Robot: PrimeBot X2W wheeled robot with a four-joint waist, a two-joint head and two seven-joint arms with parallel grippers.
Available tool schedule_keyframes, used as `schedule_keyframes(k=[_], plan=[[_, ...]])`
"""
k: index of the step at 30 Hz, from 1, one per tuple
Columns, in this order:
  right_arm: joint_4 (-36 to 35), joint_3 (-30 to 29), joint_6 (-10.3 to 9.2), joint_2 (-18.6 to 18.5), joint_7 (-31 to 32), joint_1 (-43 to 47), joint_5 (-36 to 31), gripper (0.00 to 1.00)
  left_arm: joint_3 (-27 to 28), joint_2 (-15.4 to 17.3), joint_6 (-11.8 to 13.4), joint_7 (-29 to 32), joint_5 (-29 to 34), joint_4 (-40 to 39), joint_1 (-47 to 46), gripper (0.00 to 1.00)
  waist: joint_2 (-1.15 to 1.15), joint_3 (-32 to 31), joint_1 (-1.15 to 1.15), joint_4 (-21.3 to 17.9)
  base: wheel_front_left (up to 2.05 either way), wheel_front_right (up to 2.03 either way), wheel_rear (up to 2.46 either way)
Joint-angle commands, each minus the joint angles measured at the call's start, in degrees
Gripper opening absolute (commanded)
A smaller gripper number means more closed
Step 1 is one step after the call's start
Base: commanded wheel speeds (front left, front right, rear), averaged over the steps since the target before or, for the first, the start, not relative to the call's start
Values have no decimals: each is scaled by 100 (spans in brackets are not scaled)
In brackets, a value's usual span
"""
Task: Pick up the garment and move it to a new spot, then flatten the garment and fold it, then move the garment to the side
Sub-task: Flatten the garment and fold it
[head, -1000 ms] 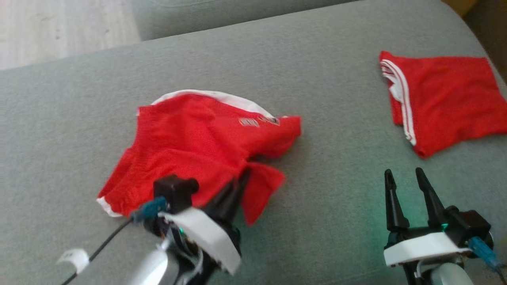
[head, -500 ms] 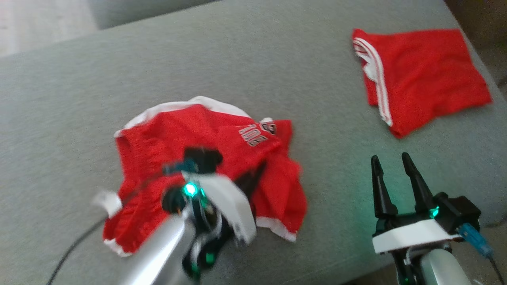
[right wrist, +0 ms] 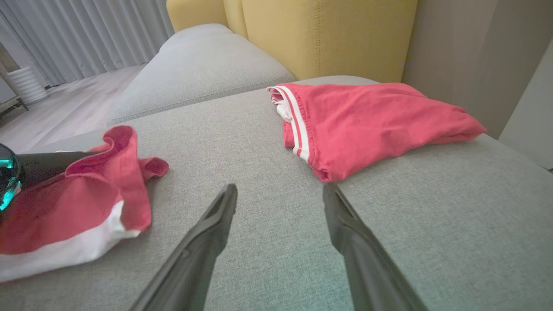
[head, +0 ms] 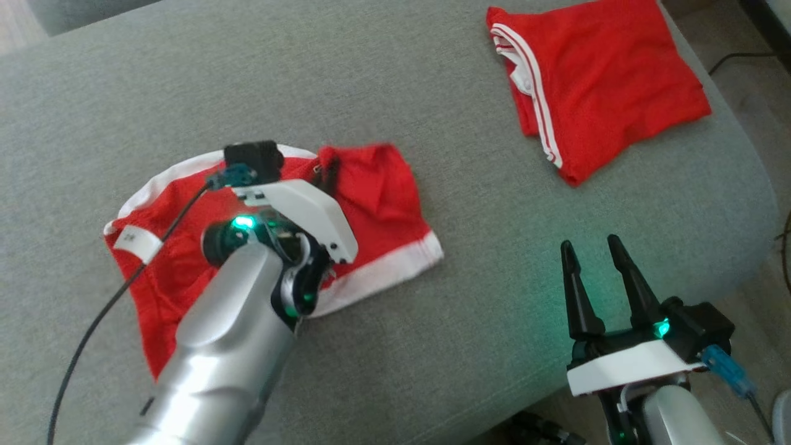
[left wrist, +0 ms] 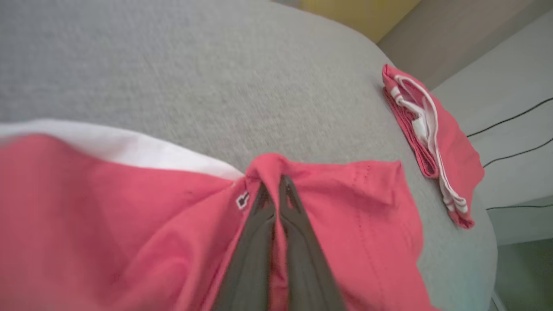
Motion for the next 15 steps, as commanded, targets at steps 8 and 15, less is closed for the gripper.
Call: schedule_keyframes(k=[8,15], plan=[[-181,-69,42,-39,-65,-142,-163,100,-153,25,-418,-1104,121,-66,-361,100,0,-234,-1,435,0,0,0],[-241,-335,42,-39,-65,38,-370,100,-97,533,-371,-2133,446,-1053,461,100,0,-733,-1,992,0,0,0]])
